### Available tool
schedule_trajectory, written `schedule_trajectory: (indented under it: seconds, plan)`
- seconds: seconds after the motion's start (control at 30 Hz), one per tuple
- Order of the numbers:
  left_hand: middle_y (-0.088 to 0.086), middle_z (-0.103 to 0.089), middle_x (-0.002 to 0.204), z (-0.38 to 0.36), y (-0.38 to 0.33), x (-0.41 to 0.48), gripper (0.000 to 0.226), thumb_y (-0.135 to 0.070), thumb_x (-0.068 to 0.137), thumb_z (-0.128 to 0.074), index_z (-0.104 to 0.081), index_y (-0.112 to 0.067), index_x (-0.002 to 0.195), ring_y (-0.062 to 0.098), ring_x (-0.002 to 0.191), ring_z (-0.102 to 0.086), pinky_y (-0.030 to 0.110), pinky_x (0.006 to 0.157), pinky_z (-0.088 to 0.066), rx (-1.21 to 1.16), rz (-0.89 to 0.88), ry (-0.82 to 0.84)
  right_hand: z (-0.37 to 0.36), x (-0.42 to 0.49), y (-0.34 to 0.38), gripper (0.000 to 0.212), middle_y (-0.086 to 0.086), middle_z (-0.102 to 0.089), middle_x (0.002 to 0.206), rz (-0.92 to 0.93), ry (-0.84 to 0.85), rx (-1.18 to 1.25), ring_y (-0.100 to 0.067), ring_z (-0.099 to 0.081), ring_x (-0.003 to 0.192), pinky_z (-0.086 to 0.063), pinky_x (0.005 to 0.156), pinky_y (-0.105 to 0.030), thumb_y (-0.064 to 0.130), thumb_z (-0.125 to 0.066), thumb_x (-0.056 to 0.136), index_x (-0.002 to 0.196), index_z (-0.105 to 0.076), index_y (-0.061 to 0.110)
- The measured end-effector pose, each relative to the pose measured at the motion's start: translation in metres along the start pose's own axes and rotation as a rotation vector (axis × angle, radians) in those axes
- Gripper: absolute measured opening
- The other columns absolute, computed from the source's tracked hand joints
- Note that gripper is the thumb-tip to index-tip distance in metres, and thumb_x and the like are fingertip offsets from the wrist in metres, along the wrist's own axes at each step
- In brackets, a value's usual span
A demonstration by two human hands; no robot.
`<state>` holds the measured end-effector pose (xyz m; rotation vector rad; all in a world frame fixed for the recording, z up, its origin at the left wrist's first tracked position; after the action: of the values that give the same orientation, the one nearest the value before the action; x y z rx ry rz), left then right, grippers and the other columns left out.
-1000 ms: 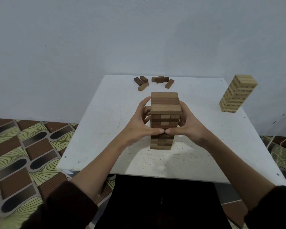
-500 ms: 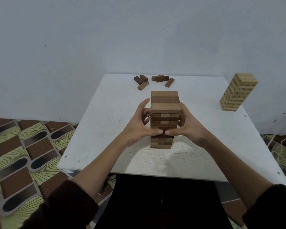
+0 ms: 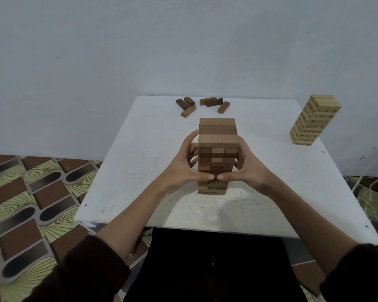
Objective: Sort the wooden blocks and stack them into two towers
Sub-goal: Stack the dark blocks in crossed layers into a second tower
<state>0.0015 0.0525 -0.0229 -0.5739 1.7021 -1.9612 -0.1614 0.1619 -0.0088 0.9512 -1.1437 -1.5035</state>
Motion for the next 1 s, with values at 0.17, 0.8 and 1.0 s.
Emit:
schedule_trajectory:
  seconds: [0.17, 0.8, 1.0]
  plan:
    - [0.005, -0.055, 0.125, -0.001, 0.002, 0.0, 0.103, 0.001, 0.06, -0.082, -0.026, -0.021, 0.144, 0.013, 0.121, -0.052, 0.047, 0.11, -0.035, 0.004, 0.006, -0.014, -0.002, 0.001, -0.005, 0.095, 0.018, -0.053, 0.122, -0.01, -0.019, -0.013, -0.001, -0.049, 0.119, -0.029, 0.113, -0.047, 0.003, -0.083, 0.065, 0.135, -0.029, 0.037]
    - [0.001, -0.056, 0.124, -0.002, 0.012, -0.001, 0.102, 0.002, 0.063, -0.083, -0.027, -0.022, 0.145, 0.008, 0.12, -0.052, 0.044, 0.11, -0.036, 0.002, 0.036, -0.01, -0.007, -0.001, -0.011, 0.092, 0.02, -0.053, 0.119, -0.037, -0.028, 0.003, 0.007, -0.049, 0.115, -0.03, 0.113, -0.04, -0.001, -0.08, 0.066, 0.134, -0.029, 0.035]
    - [0.002, -0.056, 0.124, -0.002, 0.015, 0.001, 0.104, -0.006, 0.06, -0.084, -0.026, -0.024, 0.145, 0.008, 0.12, -0.052, 0.046, 0.111, -0.034, 0.017, 0.039, -0.037, -0.009, -0.002, -0.012, 0.092, 0.016, -0.053, 0.122, -0.036, -0.042, 0.011, -0.004, -0.047, 0.121, -0.029, 0.114, -0.044, -0.001, -0.08, 0.067, 0.134, -0.028, 0.035]
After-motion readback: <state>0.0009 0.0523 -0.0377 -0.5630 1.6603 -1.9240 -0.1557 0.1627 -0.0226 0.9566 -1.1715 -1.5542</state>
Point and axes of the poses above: each hand's wrist, its own x-axis towards the middle knuckle, its own z-axis out of the back of the hand, y = z × x, the point moved 1 cm from there along x, towards the middle knuckle
